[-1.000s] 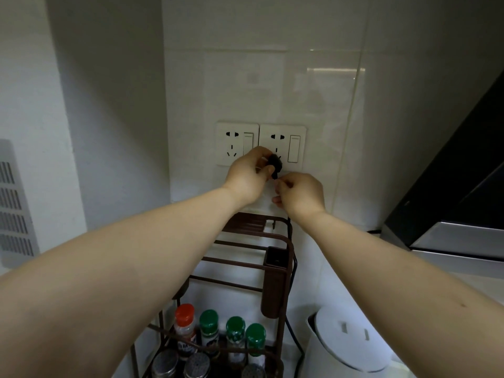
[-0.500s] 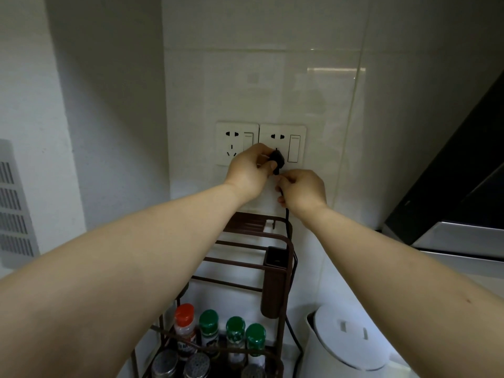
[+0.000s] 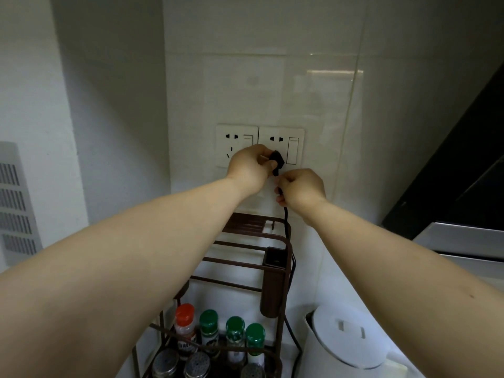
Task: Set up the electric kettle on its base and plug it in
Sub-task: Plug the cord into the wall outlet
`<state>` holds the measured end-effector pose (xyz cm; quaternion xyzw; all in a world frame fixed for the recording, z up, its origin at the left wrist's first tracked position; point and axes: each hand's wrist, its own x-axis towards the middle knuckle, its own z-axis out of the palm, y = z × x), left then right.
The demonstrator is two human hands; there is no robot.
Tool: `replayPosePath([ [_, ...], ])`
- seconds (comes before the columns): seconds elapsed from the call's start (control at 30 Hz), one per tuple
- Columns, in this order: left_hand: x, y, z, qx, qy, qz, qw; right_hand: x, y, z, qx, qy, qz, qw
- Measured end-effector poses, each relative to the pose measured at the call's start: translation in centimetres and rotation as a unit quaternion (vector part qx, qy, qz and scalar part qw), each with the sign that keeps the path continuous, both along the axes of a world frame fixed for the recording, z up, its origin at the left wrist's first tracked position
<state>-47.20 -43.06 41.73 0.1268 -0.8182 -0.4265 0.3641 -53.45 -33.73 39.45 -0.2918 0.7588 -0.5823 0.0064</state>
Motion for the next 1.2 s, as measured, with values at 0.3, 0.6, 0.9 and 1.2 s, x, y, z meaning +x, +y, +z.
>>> replayPosePath([
  [0.3,-0.4,-0.5,0.3,-0.007,0.025,0.063,0.998,-1.0,-0.5,0.5,-0.041,0.094,-0.085,0.991],
  [0.6,-0.1,-1.1,0.5,0.032,0.029,0.021,0.999,-1.4,-0.3,2.2,-0.016,0.112,-0.077,0.991],
  [0.9,-0.7,-0.5,2.5,0.090,-0.001,0.056,0.994,-1.8,-0.3,3.5,-0.001,0.058,-0.060,0.997],
  [1.2,-1.2,-1.1,0.2,-0.071,0.025,0.104,0.992,-2.1,-0.6,2.2,-0.042,0.035,-0.042,0.998],
])
